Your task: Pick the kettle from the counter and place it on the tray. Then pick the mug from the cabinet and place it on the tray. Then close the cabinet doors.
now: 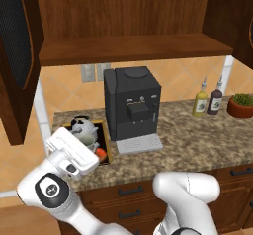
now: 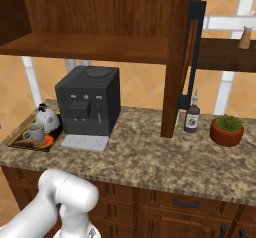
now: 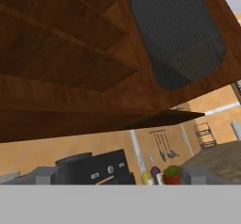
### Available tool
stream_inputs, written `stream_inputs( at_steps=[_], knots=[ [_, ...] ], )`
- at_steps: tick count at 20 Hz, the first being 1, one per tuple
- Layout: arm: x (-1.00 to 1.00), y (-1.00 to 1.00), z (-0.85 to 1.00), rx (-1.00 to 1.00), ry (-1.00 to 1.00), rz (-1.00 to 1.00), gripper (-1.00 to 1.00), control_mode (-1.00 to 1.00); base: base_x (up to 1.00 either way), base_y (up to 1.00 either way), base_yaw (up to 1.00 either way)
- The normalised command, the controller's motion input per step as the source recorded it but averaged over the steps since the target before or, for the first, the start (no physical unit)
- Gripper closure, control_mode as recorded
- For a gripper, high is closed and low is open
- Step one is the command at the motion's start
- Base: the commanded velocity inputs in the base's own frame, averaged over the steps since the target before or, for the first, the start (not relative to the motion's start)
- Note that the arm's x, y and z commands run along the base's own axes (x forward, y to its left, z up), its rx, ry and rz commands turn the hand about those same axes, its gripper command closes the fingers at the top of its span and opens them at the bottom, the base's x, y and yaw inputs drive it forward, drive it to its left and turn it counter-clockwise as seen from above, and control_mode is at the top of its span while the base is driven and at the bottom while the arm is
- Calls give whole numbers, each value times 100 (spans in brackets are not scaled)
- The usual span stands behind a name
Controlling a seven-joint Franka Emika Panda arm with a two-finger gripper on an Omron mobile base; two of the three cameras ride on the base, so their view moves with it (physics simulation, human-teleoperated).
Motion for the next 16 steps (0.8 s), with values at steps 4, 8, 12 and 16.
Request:
stream_inputs(
  at_steps=[4,8,12,16],
  knots=[
    [0,3,0,0,0,0,-100,-100,0,0,0],
    [0,9,0,-2,-1,-4,-100,-100,0,0,0],
    [0,22,12,-4,-2,-7,-100,-100,0,0,0],
    [0,44,42,-12,-10,-5,-100,-100,0,0,0]
  ],
)
